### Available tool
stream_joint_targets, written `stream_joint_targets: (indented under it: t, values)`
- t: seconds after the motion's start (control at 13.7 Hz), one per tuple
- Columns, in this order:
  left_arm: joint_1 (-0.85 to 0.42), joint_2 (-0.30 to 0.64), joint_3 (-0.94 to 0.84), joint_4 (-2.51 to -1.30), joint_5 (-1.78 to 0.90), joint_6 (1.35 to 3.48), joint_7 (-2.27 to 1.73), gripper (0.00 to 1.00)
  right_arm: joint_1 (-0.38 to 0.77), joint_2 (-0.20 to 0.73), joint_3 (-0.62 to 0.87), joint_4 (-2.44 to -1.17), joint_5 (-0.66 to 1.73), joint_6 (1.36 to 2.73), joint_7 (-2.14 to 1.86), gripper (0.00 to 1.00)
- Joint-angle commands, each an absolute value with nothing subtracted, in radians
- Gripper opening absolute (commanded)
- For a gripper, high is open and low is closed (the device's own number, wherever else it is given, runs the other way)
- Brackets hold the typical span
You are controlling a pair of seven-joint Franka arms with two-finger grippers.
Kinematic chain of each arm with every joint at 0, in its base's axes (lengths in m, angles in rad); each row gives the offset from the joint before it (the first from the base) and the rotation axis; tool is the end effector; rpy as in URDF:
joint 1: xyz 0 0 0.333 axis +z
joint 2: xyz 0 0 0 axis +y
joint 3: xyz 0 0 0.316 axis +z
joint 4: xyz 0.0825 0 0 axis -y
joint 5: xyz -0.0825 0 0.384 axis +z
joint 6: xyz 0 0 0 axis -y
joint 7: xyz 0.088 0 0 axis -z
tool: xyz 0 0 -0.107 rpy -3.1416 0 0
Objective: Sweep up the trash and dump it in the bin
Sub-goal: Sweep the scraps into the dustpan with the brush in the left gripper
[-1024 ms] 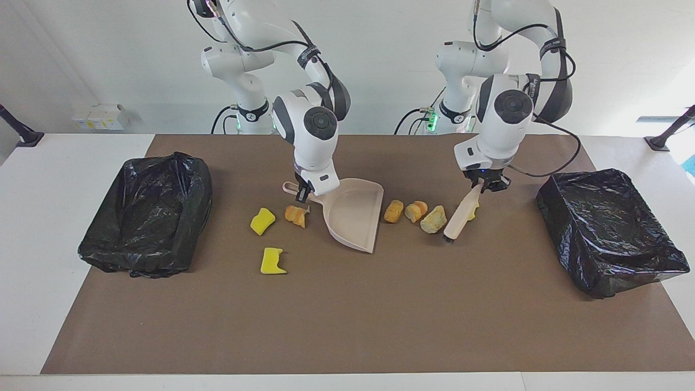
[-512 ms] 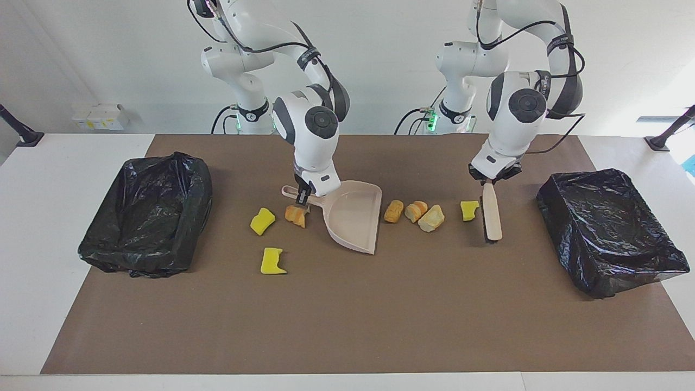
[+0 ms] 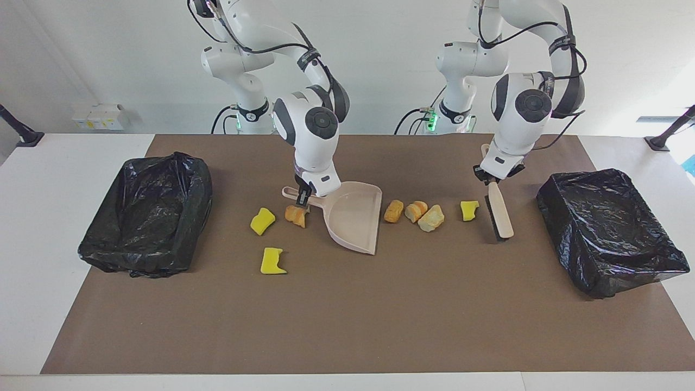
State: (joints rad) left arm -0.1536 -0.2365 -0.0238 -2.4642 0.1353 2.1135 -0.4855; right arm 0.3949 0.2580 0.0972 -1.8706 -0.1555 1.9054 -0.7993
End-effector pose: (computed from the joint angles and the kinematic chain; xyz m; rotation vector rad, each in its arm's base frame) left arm 0.4304 -0.0708 0.3744 -2.9715 -0.3470 0.1049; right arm 0.5286 0.2677 0.3615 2.3653 1.9097 -0.3604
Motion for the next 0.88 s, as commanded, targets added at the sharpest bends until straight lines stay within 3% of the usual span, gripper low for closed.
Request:
stream_joint_targets:
  t: [0.0,0.8]
  values:
    - [-0.222,-0.253,-0.025,-2.516,0.138,2.155,-0.512,0.00,0.387,0.245,0.103,-1.890,-0.173,1.928,-0.827,0.00]
    - [-0.422,-0.155,-0.026,-2.456,0.011,2.235,-0.391,0.00,0.380,0.244,0.104,-1.896,-0.172,1.930,-0.822,0.00]
